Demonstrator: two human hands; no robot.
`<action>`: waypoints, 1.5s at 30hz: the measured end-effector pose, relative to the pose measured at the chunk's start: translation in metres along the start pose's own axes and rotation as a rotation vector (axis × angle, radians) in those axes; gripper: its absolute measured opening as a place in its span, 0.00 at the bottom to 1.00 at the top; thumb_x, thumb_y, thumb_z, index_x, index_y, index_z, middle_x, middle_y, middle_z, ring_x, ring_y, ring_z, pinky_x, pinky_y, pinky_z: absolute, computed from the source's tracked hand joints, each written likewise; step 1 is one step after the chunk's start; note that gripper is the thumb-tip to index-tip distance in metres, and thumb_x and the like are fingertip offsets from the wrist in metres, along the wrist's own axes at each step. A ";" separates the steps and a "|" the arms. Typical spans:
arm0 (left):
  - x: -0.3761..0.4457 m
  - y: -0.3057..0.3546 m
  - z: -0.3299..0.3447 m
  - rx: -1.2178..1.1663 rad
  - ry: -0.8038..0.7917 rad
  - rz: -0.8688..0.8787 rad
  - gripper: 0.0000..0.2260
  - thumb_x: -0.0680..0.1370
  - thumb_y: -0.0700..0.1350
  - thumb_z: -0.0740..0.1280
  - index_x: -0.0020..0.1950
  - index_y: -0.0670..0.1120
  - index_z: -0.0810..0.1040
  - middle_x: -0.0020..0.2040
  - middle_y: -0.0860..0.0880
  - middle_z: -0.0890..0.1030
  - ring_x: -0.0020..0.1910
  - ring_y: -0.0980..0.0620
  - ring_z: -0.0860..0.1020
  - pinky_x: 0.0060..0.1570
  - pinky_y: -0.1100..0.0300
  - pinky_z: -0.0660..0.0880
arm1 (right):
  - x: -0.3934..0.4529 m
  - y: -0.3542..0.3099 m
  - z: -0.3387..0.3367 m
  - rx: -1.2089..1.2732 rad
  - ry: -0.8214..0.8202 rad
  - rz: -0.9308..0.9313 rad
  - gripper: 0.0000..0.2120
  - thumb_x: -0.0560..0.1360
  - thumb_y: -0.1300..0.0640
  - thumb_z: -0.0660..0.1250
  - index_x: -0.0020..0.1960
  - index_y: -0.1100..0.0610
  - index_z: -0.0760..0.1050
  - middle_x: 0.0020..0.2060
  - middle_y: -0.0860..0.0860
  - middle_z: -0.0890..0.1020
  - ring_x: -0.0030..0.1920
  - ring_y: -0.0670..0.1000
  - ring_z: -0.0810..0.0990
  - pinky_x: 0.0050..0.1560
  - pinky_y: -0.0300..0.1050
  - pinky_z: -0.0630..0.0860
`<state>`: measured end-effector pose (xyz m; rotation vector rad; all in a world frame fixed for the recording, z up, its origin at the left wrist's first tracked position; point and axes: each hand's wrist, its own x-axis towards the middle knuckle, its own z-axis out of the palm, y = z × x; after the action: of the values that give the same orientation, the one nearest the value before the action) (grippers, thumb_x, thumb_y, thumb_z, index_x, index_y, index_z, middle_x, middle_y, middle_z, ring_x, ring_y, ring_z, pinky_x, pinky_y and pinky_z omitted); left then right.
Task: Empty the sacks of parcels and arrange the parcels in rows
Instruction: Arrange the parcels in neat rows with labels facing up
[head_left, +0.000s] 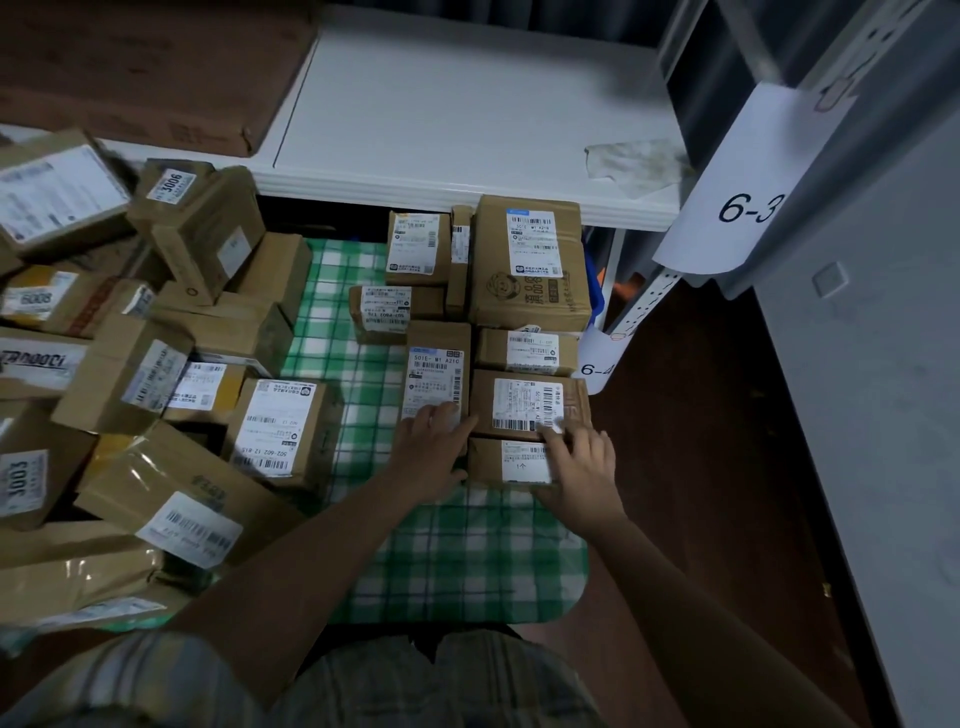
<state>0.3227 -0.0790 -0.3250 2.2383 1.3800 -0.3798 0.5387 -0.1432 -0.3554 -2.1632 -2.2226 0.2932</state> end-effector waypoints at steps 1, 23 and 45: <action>0.001 -0.001 -0.001 -0.019 0.004 0.003 0.36 0.78 0.53 0.65 0.79 0.50 0.48 0.78 0.46 0.48 0.75 0.44 0.49 0.72 0.47 0.52 | 0.001 -0.002 0.000 -0.022 -0.004 -0.025 0.40 0.56 0.48 0.82 0.65 0.55 0.74 0.57 0.59 0.76 0.57 0.62 0.75 0.61 0.66 0.70; -0.055 -0.186 -0.060 -0.208 0.051 -0.377 0.22 0.82 0.49 0.57 0.76 0.47 0.60 0.74 0.43 0.63 0.72 0.41 0.61 0.66 0.47 0.63 | 0.121 -0.247 -0.028 -0.170 -0.294 -0.635 0.38 0.75 0.60 0.66 0.79 0.52 0.52 0.78 0.58 0.52 0.77 0.60 0.52 0.71 0.56 0.57; -0.052 -0.260 -0.073 -0.242 0.050 -0.190 0.17 0.83 0.48 0.57 0.70 0.46 0.68 0.65 0.44 0.73 0.57 0.45 0.75 0.56 0.49 0.73 | 0.160 -0.306 -0.015 -0.780 -0.341 -0.976 0.39 0.77 0.50 0.66 0.79 0.47 0.48 0.77 0.56 0.59 0.73 0.57 0.63 0.71 0.50 0.62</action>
<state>0.0661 0.0188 -0.3043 1.9400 1.5802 -0.2079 0.2329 0.0114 -0.3116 -0.8720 -3.6610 -0.3180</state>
